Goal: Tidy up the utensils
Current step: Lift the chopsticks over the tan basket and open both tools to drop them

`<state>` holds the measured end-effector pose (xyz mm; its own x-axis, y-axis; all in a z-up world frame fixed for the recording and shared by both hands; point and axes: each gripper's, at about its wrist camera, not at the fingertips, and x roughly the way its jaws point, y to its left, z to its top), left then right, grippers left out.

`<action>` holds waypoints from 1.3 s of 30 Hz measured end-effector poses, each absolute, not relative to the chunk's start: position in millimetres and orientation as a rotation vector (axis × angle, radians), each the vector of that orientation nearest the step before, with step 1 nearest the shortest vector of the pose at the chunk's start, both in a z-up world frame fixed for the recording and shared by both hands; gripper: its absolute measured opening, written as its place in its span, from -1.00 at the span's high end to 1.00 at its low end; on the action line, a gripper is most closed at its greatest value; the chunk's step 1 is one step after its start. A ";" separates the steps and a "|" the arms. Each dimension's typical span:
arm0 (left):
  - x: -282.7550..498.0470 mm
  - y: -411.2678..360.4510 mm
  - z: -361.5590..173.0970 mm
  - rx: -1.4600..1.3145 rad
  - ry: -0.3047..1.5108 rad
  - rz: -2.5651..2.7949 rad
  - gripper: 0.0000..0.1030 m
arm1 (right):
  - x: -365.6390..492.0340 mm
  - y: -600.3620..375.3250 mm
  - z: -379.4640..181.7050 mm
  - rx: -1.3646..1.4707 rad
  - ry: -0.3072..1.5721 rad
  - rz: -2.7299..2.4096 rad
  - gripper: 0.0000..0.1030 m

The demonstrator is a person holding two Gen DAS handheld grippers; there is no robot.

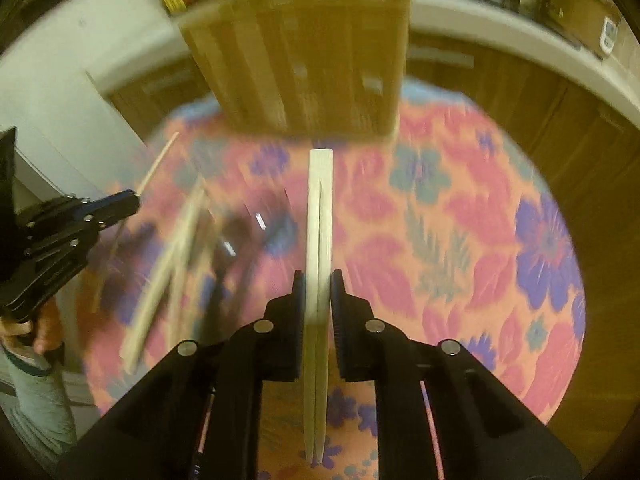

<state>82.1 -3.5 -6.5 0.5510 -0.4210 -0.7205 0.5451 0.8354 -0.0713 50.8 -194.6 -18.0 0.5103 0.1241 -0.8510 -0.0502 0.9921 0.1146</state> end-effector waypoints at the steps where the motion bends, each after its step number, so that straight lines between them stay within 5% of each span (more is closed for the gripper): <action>1: 83.8 -2.7 5.7 0.140 0.770 -0.585 0.93 | 51.1 -194.2 -5.6 0.080 0.990 0.114 0.80; 9: 109.9 -18.4 95.6 -0.010 0.482 -0.649 0.93 | 69.3 -199.0 75.0 0.091 0.704 0.146 0.80; 18: 161.7 -58.8 136.4 -0.067 0.309 -0.662 0.92 | 121.1 -213.9 129.1 0.118 0.437 0.073 0.80; 39: 227.7 -67.0 94.4 -0.119 0.189 -0.558 0.91 | 180.0 -227.5 97.1 0.093 0.204 -0.123 0.79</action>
